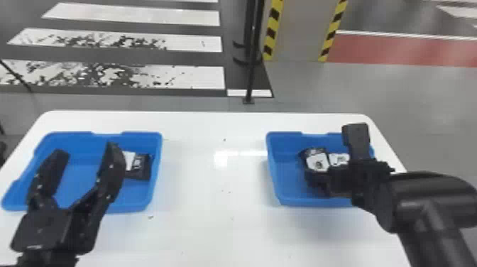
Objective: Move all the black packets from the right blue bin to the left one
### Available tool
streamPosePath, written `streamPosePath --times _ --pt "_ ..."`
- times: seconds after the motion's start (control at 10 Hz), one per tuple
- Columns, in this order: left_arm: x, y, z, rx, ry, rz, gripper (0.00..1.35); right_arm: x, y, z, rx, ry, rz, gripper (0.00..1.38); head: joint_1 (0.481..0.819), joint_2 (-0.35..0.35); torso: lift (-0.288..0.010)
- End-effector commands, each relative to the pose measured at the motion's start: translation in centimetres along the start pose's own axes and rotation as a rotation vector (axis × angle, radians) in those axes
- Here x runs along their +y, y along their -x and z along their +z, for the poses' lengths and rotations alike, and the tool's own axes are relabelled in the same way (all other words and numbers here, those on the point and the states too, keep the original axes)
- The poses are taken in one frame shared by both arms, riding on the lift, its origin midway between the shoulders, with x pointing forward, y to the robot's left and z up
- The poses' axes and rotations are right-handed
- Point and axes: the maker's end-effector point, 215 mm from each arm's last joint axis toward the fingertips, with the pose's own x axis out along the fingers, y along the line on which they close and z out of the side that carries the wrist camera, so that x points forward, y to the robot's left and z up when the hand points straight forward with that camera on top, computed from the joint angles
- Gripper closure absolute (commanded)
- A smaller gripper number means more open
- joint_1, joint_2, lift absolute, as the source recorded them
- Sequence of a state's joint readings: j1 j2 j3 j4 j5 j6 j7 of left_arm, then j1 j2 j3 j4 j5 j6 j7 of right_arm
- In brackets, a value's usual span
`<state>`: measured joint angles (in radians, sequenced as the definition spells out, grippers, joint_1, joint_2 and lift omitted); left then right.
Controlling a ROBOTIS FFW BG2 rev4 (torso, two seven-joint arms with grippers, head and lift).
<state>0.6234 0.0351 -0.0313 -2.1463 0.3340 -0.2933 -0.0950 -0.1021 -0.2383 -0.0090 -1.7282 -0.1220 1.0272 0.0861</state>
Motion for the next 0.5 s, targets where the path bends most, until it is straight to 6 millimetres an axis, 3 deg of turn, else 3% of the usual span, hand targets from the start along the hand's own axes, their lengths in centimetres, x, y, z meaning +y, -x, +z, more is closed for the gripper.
streamPosePath --times 0.0,0.1,0.2,0.4 --pt "0.0 0.0 0.0 -0.001 -0.001 -0.001 0.23 0.6 -0.2 -0.1 -0.001 0.009 0.011 0.35 0.695 -0.102 -0.14" --pt "0.0 0.0 0.1 -0.004 -0.001 -0.001 0.23 1.1 0.2 0.8 -0.029 0.02 0.016 0.99 0.695 -0.101 -0.14" --pt "0.0 0.0 0.1 -0.004 -0.001 -0.001 0.23 1.5 0.6 1.4 -0.058 0.022 0.012 1.19 0.695 -0.093 -0.14" --pt "-0.1 0.0 -0.1 0.0 0.001 -0.003 0.23 2.0 0.0 0.0 -0.034 -0.01 0.038 1.24 0.695 -0.086 -0.14"
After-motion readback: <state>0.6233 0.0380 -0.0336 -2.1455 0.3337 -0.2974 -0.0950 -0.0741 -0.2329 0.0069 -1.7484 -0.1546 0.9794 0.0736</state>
